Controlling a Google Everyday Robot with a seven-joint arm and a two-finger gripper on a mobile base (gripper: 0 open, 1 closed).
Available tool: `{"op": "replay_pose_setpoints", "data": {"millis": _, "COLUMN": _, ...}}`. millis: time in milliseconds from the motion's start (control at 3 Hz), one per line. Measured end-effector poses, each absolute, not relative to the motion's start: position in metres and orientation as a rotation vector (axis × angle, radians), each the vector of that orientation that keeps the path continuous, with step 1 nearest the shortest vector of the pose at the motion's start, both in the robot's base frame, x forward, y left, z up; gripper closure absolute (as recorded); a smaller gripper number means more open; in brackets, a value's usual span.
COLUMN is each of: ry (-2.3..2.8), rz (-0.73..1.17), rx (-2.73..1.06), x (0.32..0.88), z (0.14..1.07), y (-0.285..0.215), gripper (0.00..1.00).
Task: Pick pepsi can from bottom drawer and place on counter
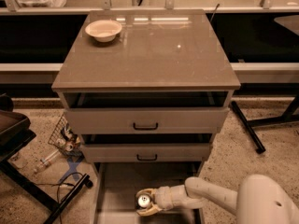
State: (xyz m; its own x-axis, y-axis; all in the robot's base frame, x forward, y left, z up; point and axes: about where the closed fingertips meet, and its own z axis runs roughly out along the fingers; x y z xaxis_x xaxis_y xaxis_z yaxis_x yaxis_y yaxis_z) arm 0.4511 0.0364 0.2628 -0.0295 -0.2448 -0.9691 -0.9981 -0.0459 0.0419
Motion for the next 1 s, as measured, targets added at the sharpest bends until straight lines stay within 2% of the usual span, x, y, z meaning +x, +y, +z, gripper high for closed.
{"op": "replay_pose_setpoints", "data": {"millis": 667, "ry": 1.478, "rz": 1.154, "rx": -1.313, "x": 0.439, "z": 0.382, "y": -0.041, "gripper": 1.0}}
{"op": "replay_pose_setpoints", "data": {"millis": 1000, "ry": 1.546, "rz": 1.158, "rx": -1.253, "x": 0.455, "z": 0.415, "y": -0.069, "gripper": 1.0}}
